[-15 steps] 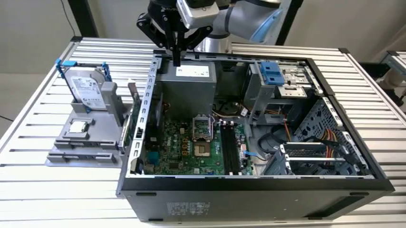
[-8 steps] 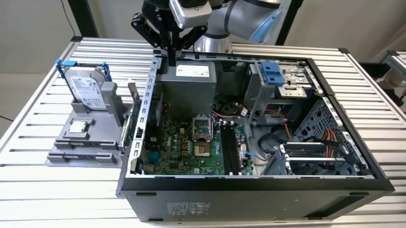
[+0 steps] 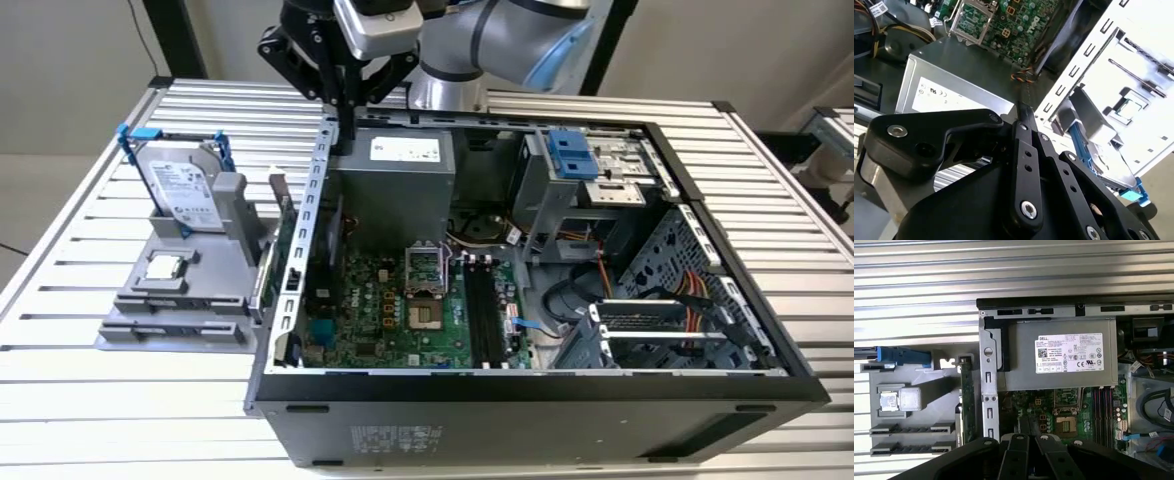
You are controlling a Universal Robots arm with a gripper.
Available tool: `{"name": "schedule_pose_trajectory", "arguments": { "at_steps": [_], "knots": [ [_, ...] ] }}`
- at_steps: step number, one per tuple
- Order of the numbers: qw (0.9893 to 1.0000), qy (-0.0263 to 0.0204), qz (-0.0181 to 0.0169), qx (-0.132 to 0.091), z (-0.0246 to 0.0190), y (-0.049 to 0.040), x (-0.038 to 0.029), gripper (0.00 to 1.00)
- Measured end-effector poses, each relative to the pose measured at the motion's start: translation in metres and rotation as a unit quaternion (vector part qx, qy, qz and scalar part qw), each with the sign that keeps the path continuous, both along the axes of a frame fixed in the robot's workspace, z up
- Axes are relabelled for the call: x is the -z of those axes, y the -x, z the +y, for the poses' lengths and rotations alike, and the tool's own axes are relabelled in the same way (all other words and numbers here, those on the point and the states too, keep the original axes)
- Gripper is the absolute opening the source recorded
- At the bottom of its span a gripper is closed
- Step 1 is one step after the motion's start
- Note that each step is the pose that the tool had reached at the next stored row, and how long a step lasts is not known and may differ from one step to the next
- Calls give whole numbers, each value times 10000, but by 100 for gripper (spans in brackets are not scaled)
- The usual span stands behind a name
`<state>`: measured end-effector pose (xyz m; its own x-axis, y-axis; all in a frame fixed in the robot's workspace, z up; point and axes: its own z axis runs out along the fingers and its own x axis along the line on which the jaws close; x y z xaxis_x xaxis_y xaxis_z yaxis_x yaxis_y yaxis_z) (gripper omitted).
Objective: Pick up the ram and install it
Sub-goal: 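Reach for the ram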
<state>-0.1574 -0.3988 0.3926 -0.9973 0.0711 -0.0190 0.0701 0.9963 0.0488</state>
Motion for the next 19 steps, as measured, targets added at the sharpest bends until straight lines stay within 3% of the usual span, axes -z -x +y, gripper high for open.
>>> {"name": "schedule_pose_trajectory", "arguments": {
  "at_steps": [19],
  "knots": [
    [10000, 0, 0, 0, 0, 283, 0, 0]
  ]
}}
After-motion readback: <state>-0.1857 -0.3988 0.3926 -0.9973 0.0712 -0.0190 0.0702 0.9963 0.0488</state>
